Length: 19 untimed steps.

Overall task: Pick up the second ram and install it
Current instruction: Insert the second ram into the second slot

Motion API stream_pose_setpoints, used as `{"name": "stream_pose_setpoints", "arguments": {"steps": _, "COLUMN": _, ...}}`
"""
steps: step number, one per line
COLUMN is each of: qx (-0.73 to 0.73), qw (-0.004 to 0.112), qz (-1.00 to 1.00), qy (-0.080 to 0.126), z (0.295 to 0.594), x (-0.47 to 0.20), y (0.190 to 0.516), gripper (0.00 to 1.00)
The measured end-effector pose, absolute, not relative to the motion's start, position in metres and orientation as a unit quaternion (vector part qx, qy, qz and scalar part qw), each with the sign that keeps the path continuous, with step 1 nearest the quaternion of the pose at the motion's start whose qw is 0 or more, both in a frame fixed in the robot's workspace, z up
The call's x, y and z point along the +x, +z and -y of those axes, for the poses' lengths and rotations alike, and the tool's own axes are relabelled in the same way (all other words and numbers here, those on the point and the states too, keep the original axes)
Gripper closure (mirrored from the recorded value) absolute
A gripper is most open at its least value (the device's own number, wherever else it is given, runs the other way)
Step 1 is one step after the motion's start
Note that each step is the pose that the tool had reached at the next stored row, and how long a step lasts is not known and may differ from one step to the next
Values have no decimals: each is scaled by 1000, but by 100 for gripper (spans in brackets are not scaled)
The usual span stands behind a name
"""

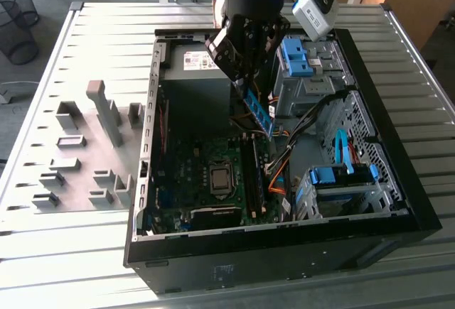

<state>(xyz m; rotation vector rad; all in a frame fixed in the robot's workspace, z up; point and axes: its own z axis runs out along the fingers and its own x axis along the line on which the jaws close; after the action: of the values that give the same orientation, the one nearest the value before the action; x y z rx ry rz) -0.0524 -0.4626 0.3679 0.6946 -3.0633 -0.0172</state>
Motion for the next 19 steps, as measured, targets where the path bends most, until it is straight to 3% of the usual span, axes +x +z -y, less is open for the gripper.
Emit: {"name": "stream_pose_setpoints", "arguments": {"steps": 19, "qx": 111, "qw": 0, "qz": 994, "qy": -5, "z": 463, "x": -52, "y": 363, "gripper": 86}}
